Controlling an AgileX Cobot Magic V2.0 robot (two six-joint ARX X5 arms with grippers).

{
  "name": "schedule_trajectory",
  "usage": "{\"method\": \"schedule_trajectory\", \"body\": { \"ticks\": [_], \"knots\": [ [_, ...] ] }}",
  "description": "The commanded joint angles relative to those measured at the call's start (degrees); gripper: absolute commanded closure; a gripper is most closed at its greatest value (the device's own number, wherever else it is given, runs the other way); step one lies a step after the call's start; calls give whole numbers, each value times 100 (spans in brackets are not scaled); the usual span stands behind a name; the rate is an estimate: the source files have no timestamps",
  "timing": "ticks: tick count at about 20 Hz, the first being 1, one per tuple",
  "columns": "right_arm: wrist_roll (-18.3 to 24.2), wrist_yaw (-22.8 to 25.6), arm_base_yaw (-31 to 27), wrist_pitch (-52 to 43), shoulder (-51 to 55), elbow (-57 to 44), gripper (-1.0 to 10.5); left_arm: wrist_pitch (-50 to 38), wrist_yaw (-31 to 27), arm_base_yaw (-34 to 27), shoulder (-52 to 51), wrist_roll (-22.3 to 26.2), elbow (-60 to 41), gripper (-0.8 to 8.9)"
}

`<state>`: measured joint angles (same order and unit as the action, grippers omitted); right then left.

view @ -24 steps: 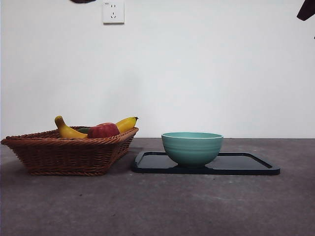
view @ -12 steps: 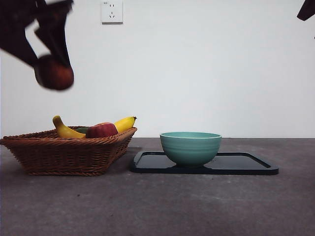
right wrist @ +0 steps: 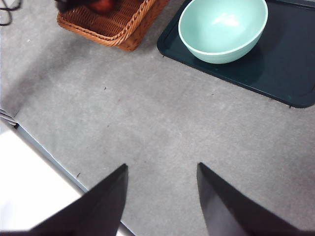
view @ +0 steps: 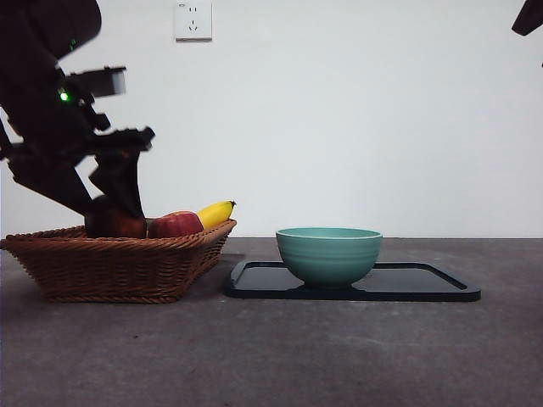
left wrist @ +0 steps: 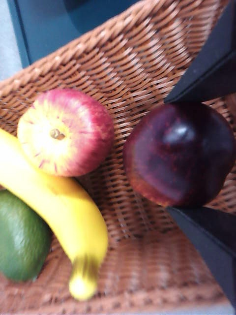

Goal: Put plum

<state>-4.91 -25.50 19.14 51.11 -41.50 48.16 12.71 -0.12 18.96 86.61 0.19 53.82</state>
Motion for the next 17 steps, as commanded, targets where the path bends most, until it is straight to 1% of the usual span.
{"method": "schedule_trajectory", "body": {
  "ticks": [1,5,9,10,12,13,17],
  "knots": [
    [-39,-2,35,-46,-22,35,723,-247,-7,-17,295,70,44,605],
    [-44,-2,35,-37,-22,35,724,-328,-7,-59,560,109,44,605],
    [-44,0,35,-50,-28,35,723,-328,-7,-57,586,109,44,589],
    [-44,0,35,-48,-26,35,723,-315,-7,-57,586,107,44,552],
    [-44,0,35,-48,-26,35,723,-310,-7,-57,577,107,46,431],
    [-46,0,35,-48,-26,35,723,-310,-7,-57,575,96,50,398],
    [-61,0,35,-48,-26,35,723,-304,-7,-57,378,39,57,398]
  ]
}}
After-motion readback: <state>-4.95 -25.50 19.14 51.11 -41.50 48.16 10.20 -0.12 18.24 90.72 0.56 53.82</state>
